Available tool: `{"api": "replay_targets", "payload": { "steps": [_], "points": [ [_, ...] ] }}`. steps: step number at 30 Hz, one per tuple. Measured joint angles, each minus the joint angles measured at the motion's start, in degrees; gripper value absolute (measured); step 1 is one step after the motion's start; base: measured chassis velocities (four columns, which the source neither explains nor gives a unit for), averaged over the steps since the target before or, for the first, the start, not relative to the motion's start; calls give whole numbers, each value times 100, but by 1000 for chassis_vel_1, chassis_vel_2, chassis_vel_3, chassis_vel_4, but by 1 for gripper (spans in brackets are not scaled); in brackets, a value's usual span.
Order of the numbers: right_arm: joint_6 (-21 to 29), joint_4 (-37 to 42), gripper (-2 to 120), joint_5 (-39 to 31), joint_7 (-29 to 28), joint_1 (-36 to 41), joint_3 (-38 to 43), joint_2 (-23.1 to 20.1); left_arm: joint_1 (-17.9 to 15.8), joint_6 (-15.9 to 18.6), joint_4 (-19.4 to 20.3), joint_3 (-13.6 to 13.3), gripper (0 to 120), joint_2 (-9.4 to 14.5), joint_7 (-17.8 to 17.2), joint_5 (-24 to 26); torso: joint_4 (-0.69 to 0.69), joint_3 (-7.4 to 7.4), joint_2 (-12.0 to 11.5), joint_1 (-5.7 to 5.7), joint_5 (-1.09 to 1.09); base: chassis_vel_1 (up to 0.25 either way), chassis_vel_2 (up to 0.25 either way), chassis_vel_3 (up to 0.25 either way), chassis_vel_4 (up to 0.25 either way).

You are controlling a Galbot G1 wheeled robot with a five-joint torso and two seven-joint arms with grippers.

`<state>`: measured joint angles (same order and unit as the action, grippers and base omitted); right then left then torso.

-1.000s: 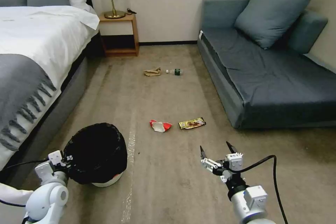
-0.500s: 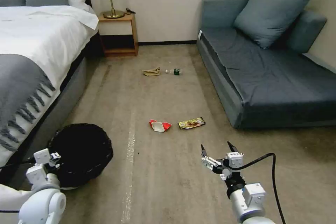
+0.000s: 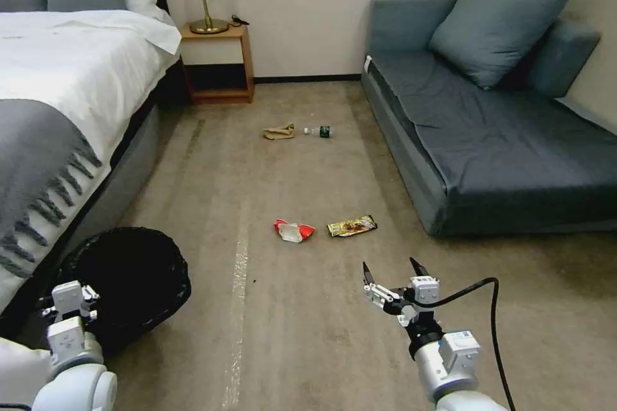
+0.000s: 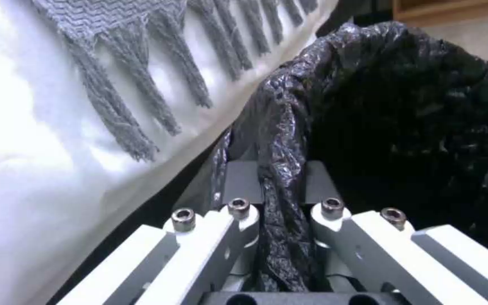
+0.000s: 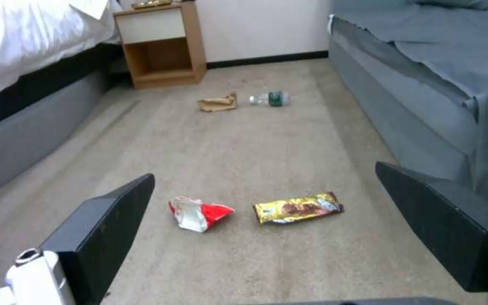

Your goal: Pick up the trash bin, then pick up the garbage on the floor and place it into the trash bin.

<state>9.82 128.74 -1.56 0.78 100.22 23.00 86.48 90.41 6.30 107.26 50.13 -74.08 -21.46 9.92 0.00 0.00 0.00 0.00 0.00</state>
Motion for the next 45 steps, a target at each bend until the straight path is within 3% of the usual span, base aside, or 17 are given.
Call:
{"api": "replay_targets", "payload": {
  "steps": [15,45],
  "points": [
    [-226,-92,100,-28,121,5,44,-10,15,14,94,-68,7,-90,51,-16,0,0,0,0,0,-2,2,4,-2],
    [-270,-352,100,-14,161,-178,65,-44,-108,22,-6,-176,7,-118,60,-13,0,0,0,0,0,-60,71,63,-60]
  ]
}}
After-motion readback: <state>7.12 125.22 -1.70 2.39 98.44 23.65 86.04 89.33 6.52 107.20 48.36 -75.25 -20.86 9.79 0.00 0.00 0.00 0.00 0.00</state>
